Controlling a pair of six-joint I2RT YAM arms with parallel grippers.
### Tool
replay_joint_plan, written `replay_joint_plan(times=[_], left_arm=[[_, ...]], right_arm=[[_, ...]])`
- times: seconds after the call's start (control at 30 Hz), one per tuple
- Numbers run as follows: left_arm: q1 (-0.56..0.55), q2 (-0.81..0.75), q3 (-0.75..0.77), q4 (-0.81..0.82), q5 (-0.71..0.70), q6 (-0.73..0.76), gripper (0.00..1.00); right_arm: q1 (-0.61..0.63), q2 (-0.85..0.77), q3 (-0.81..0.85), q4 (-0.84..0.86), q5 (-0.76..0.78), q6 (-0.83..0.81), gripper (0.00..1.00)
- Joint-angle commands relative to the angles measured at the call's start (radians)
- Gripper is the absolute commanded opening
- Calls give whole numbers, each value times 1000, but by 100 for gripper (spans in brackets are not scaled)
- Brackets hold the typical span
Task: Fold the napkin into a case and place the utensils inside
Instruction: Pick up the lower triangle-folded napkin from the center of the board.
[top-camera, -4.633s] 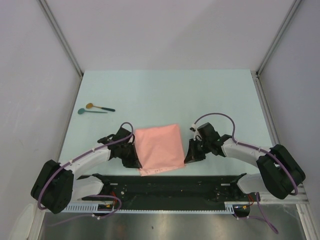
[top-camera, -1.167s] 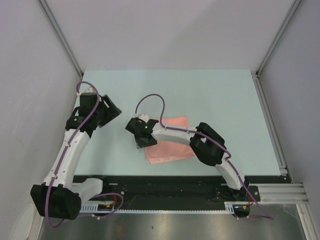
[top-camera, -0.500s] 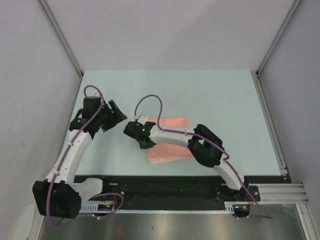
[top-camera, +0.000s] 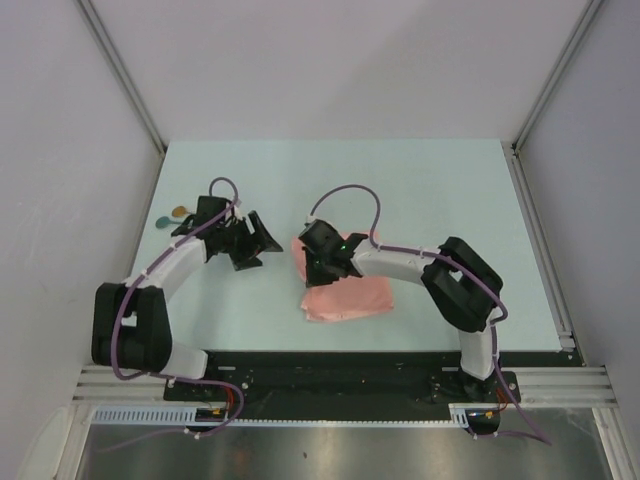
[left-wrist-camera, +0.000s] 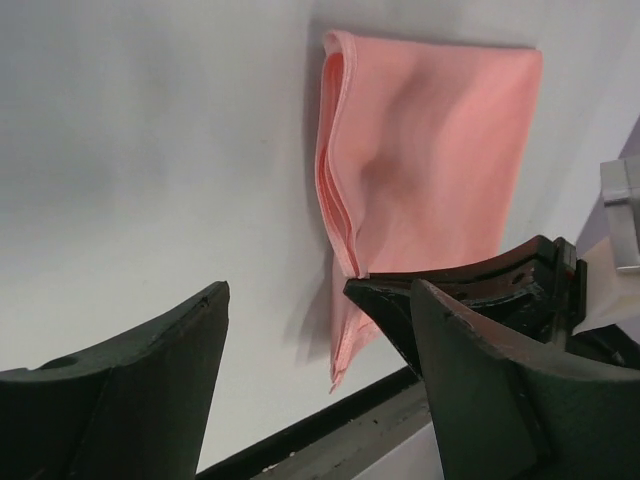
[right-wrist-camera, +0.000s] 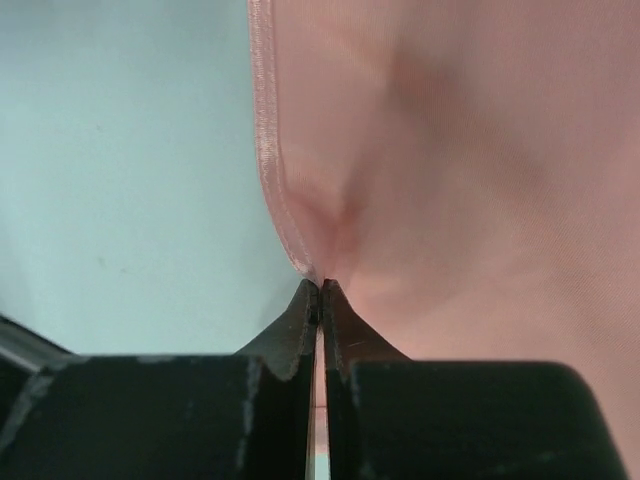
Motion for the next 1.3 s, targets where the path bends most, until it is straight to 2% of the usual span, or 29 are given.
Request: replay_joint_plan(times=[0.0, 0.27, 0.37, 0.53, 0.73, 0.83, 0.87, 1.0, 1.07, 1.27], left_arm=[[-65, 79, 28, 131, 113, -57, 79], [-125, 246, 86, 201, 107, -144, 79], [-138, 300, 132, 174, 75, -149, 79], [-155, 374, 171, 182, 51, -172, 73], [-181, 421, 234, 156, 6, -177, 61], [-190, 435, 244, 155, -12, -183, 47], [-194, 440, 247, 155, -17, -184, 38], [-227, 440, 304, 111, -89, -160, 23], [-257, 444, 361, 65, -141, -142, 18], [-360, 506, 527, -70, -291, -108, 15]], right_arm=[[-55, -91, -112, 255, -230, 37, 0], [-132, -172, -244, 423, -376, 102, 0], [-152, -190, -289, 459, -409, 111, 0], [-175, -195, -330, 510, -449, 123, 0], [-210, -206, -370, 548, -491, 123, 0], [-224, -209, -387, 565, -512, 120, 0], [-227, -209, -390, 568, -523, 120, 0], [-253, -216, -432, 580, -557, 116, 0], [-265, -221, -449, 582, -578, 110, 0], [-319, -216, -527, 637, -666, 81, 0]])
